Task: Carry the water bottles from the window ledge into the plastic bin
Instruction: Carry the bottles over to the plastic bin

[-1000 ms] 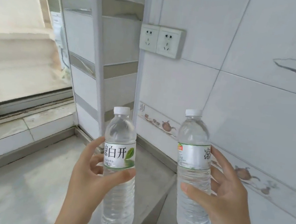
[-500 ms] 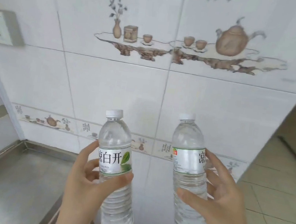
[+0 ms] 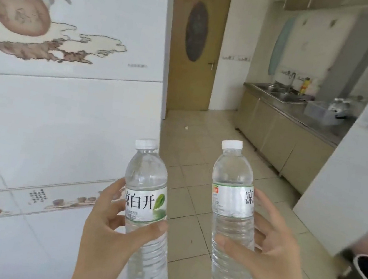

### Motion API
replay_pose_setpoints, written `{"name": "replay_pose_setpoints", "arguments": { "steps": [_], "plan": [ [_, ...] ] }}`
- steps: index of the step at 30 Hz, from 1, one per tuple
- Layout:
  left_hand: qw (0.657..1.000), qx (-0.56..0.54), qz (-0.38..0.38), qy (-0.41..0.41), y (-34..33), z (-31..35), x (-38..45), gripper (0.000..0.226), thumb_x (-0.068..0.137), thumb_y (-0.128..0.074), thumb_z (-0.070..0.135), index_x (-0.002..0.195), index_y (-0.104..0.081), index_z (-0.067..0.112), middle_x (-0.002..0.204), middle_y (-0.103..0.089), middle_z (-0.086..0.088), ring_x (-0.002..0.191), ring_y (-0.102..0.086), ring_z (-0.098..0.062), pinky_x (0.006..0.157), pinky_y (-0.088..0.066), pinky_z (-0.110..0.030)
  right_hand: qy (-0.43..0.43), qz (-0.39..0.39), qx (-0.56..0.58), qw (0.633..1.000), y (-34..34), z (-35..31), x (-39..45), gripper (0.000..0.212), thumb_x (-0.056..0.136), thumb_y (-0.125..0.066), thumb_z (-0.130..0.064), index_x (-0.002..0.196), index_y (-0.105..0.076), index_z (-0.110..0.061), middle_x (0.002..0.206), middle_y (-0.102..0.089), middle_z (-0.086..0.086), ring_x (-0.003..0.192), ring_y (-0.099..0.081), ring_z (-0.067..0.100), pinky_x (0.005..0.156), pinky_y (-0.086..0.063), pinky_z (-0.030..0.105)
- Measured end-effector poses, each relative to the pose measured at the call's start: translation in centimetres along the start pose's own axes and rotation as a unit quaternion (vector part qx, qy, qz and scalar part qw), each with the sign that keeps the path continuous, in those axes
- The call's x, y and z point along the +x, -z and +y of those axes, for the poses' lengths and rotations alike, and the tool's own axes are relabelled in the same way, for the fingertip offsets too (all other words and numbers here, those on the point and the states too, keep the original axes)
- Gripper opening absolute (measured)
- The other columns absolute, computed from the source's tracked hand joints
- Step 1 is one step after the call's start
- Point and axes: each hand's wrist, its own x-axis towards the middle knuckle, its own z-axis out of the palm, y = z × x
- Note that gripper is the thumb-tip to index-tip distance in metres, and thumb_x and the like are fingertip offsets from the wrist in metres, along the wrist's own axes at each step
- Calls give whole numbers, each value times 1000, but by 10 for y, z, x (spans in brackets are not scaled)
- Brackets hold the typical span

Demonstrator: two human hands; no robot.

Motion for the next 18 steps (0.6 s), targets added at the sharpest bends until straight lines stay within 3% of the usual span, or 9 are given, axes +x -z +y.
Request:
{"name": "replay_pose_setpoints", "arguments": {
  "steps": [3, 6, 12, 18],
  "plan": [
    [999, 0, -49, -2, -37, 1, 11, 96, 26, -92, 37, 112, -56, 59, 103, -76, 8, 92, -72, -14, 88, -56, -49, -2, 40, -11, 999, 25, 6, 12, 99, 48, -92, -3, 127, -50, -46, 102, -75, -7, 93, -70, 12, 94, -48, 48],
    [995, 0, -95, 5, -75, 0, 27, 89, 31, -93, 30, 106, -57, 61, 97, -77, 14, 88, -71, -4, 88, -55, -45, -4, 80, 3, 997, 47, 11, 27, 97, 52, -88, 7, 126, -51, -44, 100, -75, -7, 90, -71, 11, 91, -49, 47],
    [987, -15, -158, 12, -152, -9, 80, 94, 32, -92, 28, 115, -55, 53, 93, -75, 21, 85, -69, 4, 86, -53, -36, 5, 158, 23, 987, 85, 21, 81, 91, 53, -80, 19, 119, -54, -39, 93, -74, -19, 85, -71, 3, 76, -48, 28],
    [977, -38, -211, 22, -239, -14, 149, 87, 35, -90, 23, 108, -57, 56, 93, -74, 23, 82, -68, 7, 75, -48, -26, 8, 206, 22, 978, 122, 33, 158, 93, 47, -89, 4, 115, -58, -49, 101, -75, -4, 91, -72, 18, 83, -52, 44]
  ]
}}
